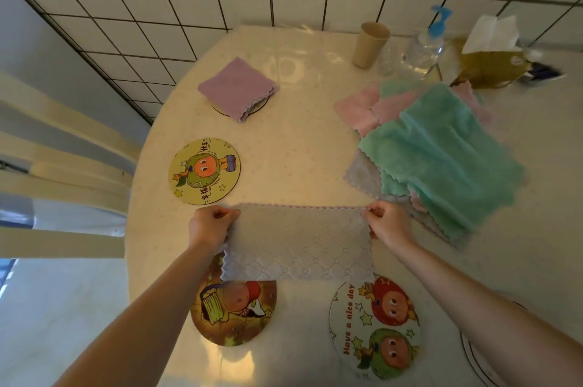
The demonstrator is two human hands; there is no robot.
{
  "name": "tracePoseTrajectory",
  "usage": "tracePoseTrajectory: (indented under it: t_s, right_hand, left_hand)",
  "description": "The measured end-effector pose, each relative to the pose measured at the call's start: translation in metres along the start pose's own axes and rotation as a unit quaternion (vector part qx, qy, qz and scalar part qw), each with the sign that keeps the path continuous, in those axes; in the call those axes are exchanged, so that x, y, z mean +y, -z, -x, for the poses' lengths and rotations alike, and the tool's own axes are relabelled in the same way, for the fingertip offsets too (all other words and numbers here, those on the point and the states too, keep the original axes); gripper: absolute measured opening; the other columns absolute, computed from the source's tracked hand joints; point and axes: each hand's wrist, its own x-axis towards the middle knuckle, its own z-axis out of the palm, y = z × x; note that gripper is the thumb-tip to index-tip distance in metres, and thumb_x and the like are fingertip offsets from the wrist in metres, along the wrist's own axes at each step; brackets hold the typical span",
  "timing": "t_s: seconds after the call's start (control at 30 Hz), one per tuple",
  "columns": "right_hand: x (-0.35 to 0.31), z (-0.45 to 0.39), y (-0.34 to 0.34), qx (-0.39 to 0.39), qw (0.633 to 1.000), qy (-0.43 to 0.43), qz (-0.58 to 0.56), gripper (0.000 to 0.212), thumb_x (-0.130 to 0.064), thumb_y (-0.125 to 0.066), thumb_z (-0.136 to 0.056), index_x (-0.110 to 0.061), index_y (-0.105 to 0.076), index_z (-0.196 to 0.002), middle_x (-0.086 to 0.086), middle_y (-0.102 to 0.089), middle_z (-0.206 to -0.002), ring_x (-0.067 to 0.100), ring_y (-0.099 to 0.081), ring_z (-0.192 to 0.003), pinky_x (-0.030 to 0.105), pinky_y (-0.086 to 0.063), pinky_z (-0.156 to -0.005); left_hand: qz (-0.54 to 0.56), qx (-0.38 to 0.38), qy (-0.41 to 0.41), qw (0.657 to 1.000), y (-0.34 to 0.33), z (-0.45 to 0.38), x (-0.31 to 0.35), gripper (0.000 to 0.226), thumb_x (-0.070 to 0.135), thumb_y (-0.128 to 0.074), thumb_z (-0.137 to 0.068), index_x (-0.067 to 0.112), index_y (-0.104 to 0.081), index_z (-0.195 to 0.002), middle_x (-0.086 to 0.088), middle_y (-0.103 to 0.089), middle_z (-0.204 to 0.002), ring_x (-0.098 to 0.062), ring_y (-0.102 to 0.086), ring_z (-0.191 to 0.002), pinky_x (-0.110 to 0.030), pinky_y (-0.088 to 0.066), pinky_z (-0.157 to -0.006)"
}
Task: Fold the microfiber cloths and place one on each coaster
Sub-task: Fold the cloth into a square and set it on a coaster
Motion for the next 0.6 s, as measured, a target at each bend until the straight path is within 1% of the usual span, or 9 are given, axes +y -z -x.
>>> tracePoseTrajectory:
  t_s: [0.17, 0.3, 0.37, 0.4, 0.47, 0.5, 0.53, 0.57, 0.6]
  right_hand:
    - [-0.001, -0.001, -0.003, 0.031, 0.999, -0.014, -0.010, 0.016, -0.025, -0.067, -0.085, -0.009, -0.068, -0.086, 0.001, -0.067, -0.074, 0.017, -0.065, -0.068, 0.037, -0.057, -0.068]
    - [0.001, -0.002, -0.005, 0.044, 0.999, -0.020, -0.023, 0.015, -0.024, -0.065, -0.087, -0.009, -0.066, -0.084, 0.006, -0.069, -0.078, 0.023, -0.068, -0.071, 0.045, -0.058, -0.071]
    - [-0.001, 0.002, -0.002, 0.052, 0.998, -0.020, -0.028, 0.012, -0.022, -0.061, -0.090, -0.010, -0.063, -0.088, 0.008, -0.069, -0.084, 0.023, -0.067, -0.074, 0.044, -0.058, -0.072]
    - [-0.003, 0.008, -0.001, 0.058, 0.998, -0.016, -0.029, 0.012, -0.021, -0.058, -0.091, -0.010, -0.061, -0.092, 0.009, -0.068, -0.088, 0.022, -0.066, -0.075, 0.040, -0.057, -0.069]
    - [-0.005, 0.026, 0.003, 0.076, 0.997, 0.023, 0.014, 0.012, -0.016, -0.056, -0.092, -0.007, -0.058, -0.099, 0.009, -0.065, -0.095, 0.016, -0.061, -0.076, 0.022, -0.050, -0.061]
    - [-0.005, 0.039, 0.004, 0.084, 0.993, 0.057, 0.059, 0.013, -0.013, -0.056, -0.091, -0.006, -0.057, -0.102, 0.007, -0.063, -0.099, 0.014, -0.059, -0.079, 0.016, -0.046, -0.061]
    - [-0.004, 0.054, 0.003, 0.085, 0.986, 0.097, 0.108, 0.018, -0.011, -0.056, -0.090, -0.007, -0.056, -0.107, 0.005, -0.060, -0.106, 0.012, -0.058, -0.085, 0.017, -0.048, -0.066]
    - [-0.002, 0.071, 0.000, 0.069, 0.976, 0.138, 0.156, 0.025, -0.010, -0.055, -0.089, -0.009, -0.054, -0.114, 0.003, -0.056, -0.115, 0.011, -0.056, -0.094, 0.020, -0.051, -0.075]
    - [0.000, 0.086, -0.005, 0.038, 0.963, 0.181, 0.194, 0.031, -0.011, -0.053, -0.090, -0.011, -0.052, -0.121, 0.001, -0.051, -0.123, 0.010, -0.054, -0.105, 0.022, -0.050, -0.087]
  left_hand:
    - [-0.015, 0.019, -0.003, 1.000, 0.001, 0.003, 0.005, 0.020, 0.030, -0.073, -0.081, 0.018, -0.068, -0.067, -0.006, -0.064, -0.061, -0.023, -0.056, -0.053, -0.045, -0.058, -0.070]
    - [0.002, 0.018, 0.001, 1.000, 0.004, 0.004, 0.004, 0.020, 0.031, -0.072, -0.082, 0.016, -0.067, -0.069, -0.006, -0.064, -0.064, -0.024, -0.058, -0.056, -0.046, -0.058, -0.072]
    - [0.039, 0.017, 0.003, 0.999, 0.008, 0.006, 0.005, 0.018, 0.032, -0.069, -0.084, 0.016, -0.069, -0.077, -0.008, -0.069, -0.074, -0.028, -0.063, -0.065, -0.047, -0.058, -0.075]
    - [0.047, 0.018, -0.008, 0.999, 0.009, 0.010, 0.004, 0.017, 0.033, -0.066, -0.087, 0.016, -0.070, -0.085, -0.008, -0.071, -0.083, -0.028, -0.064, -0.072, -0.045, -0.057, -0.076]
    - [0.005, 0.020, -0.069, 0.997, 0.010, 0.027, 0.001, 0.023, 0.035, -0.057, -0.092, 0.018, -0.066, -0.105, -0.003, -0.068, -0.103, -0.024, -0.062, -0.089, -0.039, -0.053, -0.081]
    - [-0.036, 0.025, -0.125, 0.991, 0.010, 0.039, -0.004, 0.026, 0.033, -0.055, -0.093, 0.018, -0.063, -0.113, -0.002, -0.063, -0.112, -0.021, -0.058, -0.099, -0.038, -0.050, -0.087]
    - [-0.080, 0.027, -0.198, 0.976, 0.010, 0.054, -0.013, 0.026, 0.029, -0.054, -0.094, 0.017, -0.061, -0.117, -0.001, -0.059, -0.119, -0.019, -0.052, -0.108, -0.038, -0.047, -0.093]
    - [-0.124, 0.017, -0.276, 0.953, 0.008, 0.071, -0.021, 0.027, 0.024, -0.053, -0.094, 0.016, -0.060, -0.120, -0.001, -0.056, -0.124, -0.018, -0.048, -0.115, -0.036, -0.043, -0.098]
    - [-0.161, -0.006, -0.350, 0.923, 0.004, 0.085, -0.031, 0.030, 0.021, -0.053, -0.094, 0.016, -0.058, -0.123, 0.000, -0.054, -0.129, -0.017, -0.044, -0.122, -0.036, -0.041, -0.103]
